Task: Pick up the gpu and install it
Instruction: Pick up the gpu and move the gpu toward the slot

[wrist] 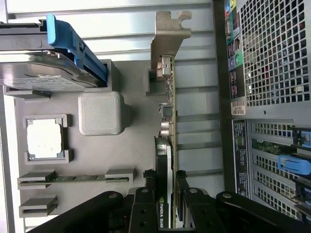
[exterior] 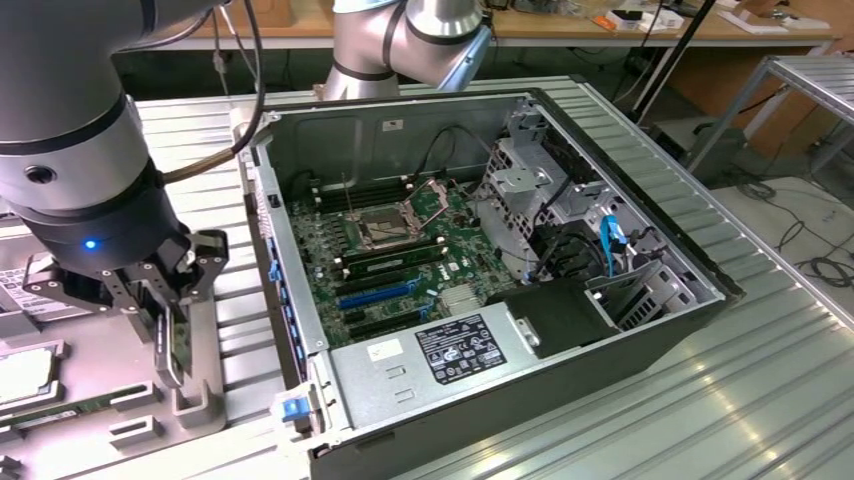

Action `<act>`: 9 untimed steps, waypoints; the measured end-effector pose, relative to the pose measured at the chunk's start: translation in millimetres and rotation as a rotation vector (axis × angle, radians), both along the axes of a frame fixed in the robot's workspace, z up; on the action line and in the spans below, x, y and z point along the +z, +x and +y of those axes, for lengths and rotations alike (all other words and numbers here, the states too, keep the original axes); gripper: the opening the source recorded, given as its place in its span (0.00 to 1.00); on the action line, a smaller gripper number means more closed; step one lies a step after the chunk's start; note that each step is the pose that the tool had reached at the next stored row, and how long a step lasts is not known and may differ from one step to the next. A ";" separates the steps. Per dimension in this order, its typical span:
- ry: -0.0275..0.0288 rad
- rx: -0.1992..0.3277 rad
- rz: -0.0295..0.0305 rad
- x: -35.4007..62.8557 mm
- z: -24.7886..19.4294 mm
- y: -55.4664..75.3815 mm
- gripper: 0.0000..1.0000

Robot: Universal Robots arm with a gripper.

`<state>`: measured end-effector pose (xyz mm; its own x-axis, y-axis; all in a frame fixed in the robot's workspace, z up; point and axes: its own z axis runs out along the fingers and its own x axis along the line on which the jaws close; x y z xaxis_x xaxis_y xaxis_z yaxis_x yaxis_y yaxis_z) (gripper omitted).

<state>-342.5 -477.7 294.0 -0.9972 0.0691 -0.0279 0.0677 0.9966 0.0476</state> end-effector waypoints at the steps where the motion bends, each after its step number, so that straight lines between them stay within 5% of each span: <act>1: 0.0000 0.000 0.0000 0.8 0.0 0.0 0.27; 9: 0.0000 0.000 0.0000 11.9 0.0 0.0 0.27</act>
